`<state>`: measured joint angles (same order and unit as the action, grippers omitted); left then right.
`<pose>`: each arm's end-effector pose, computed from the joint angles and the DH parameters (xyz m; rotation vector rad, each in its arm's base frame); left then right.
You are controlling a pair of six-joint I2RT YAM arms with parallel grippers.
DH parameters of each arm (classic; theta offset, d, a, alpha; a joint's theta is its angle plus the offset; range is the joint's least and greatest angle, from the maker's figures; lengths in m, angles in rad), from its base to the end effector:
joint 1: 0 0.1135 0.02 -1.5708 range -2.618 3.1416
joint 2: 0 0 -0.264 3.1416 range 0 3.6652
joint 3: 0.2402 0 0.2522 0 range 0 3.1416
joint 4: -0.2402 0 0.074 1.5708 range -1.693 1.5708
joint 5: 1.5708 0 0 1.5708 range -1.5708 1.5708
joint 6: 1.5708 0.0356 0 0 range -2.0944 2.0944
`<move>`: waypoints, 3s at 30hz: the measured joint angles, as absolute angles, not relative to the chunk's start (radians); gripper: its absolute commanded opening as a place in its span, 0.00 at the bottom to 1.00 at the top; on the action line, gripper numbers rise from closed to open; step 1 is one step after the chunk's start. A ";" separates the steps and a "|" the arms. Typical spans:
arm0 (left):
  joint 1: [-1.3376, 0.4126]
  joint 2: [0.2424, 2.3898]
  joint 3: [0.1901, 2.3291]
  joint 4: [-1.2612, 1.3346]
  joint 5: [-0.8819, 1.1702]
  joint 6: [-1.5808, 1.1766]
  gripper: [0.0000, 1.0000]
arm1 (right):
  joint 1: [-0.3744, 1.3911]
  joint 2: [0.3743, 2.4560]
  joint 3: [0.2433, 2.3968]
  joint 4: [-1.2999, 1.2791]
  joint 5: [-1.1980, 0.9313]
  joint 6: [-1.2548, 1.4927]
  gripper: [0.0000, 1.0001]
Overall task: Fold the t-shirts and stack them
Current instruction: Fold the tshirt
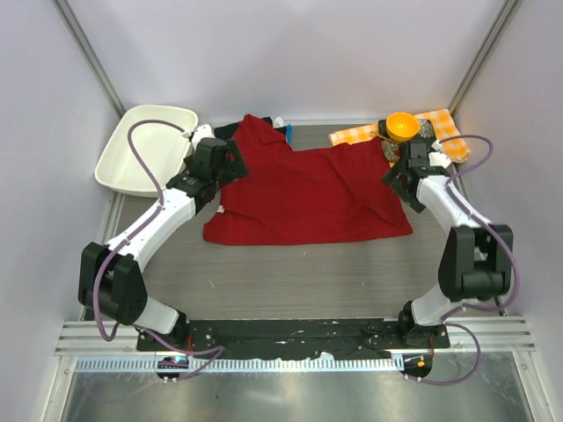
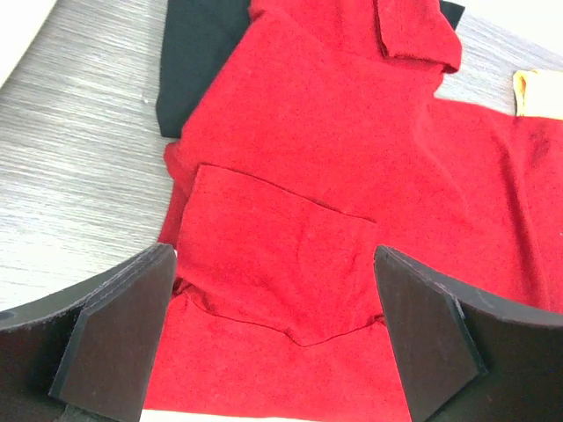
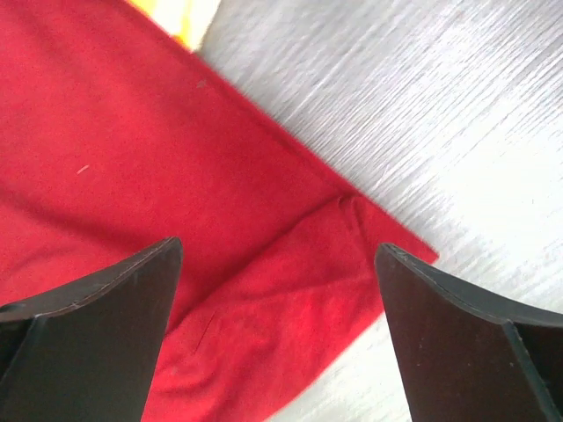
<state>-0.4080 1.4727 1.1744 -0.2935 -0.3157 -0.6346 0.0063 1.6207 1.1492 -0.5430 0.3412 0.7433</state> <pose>0.3123 -0.1229 0.3014 -0.4211 2.1001 -0.2717 0.3355 -0.0098 0.2280 1.0157 2.2888 -0.1395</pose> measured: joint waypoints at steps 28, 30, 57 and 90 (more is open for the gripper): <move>-0.590 1.084 0.821 -0.331 -0.249 -0.804 0.99 | 0.171 1.350 0.829 -0.522 0.464 0.752 0.52; -0.590 1.084 0.821 -0.331 -0.247 -0.803 0.99 | 0.169 1.340 0.781 -0.476 0.464 0.778 0.57; -0.590 1.086 0.821 -0.331 -0.219 -0.772 0.97 | 0.044 1.284 0.529 -0.044 0.346 0.978 0.50; -0.590 1.135 0.821 -0.333 -0.227 -0.751 0.96 | 0.016 1.427 0.596 0.028 0.302 0.970 0.01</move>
